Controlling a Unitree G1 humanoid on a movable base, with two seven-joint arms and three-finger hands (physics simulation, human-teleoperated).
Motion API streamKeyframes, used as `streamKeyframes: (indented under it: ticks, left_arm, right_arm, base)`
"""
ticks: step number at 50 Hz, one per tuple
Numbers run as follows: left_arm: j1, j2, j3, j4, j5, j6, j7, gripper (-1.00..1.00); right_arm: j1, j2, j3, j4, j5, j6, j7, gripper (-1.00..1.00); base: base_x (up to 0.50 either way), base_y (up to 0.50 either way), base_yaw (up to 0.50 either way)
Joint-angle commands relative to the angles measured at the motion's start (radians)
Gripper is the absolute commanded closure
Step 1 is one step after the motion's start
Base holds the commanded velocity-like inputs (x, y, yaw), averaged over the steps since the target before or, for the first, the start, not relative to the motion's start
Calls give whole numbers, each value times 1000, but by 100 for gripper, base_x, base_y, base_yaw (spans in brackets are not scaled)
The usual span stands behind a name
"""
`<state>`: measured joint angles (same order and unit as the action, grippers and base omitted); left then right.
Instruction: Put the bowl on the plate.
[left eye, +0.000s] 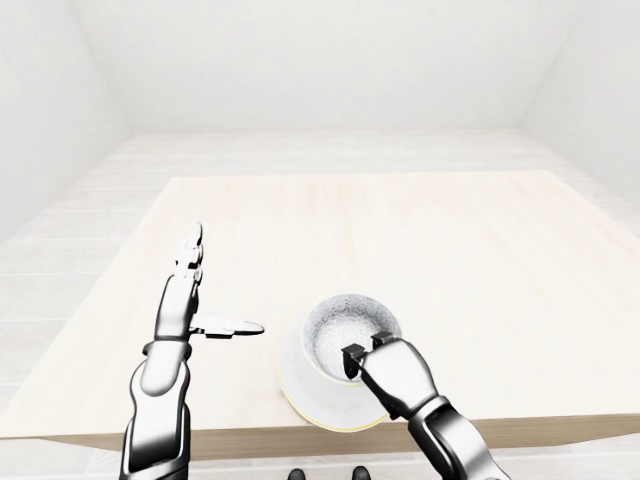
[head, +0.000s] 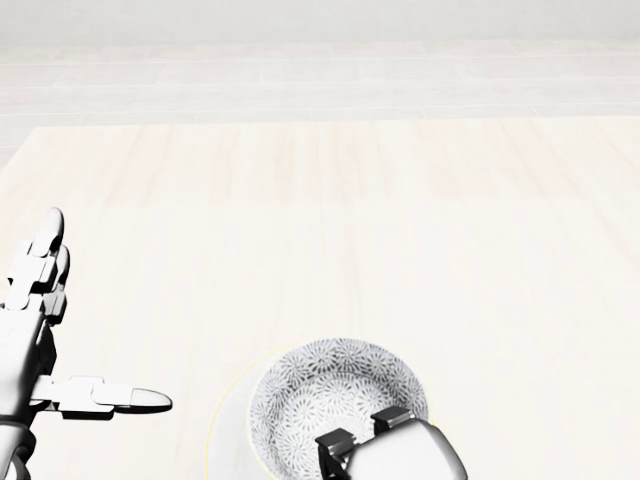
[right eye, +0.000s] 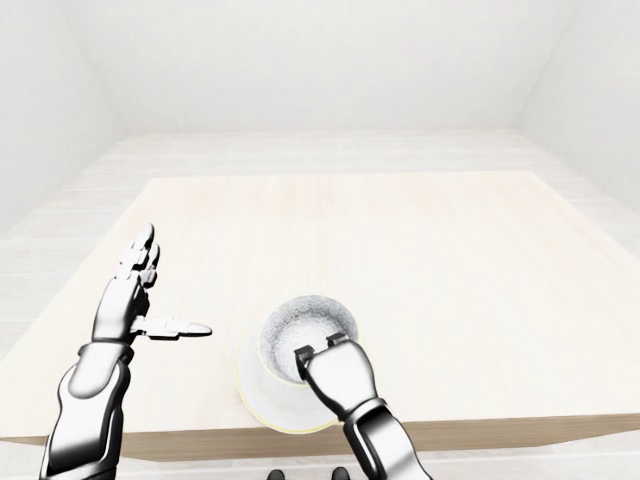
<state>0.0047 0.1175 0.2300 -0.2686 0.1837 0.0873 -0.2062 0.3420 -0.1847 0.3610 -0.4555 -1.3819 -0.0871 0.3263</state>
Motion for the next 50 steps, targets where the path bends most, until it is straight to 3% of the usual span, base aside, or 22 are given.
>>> streamKeyframes:
  ticks: [1, 39, 42, 50]
  left_arm:
    - [-2, 1, -3, 3, 1, 0, 3, -100]
    - [17, -2, 7, 15, -6, 0, -1, -100]
    - [17, -2, 8, 13, -7, 0, -2, -100]
    - [18, -2, 8, 12, -5, 0, -1, -100]
  right_arm:
    - [3, 2, 2, -4, 23, 0, 2, 47]
    - [-6, 4, 24, -15, 30, 0, 16, 29]
    - [-3, 1, 24, -14, 29, 0, 11, 14]
    - [-3, 2, 25, -17, 28, 0, 10, 0]
  base:
    - [0, 0, 0]
    - [0, 0, 0]
    - [0, 0, 0]
    - [0, 0, 0]
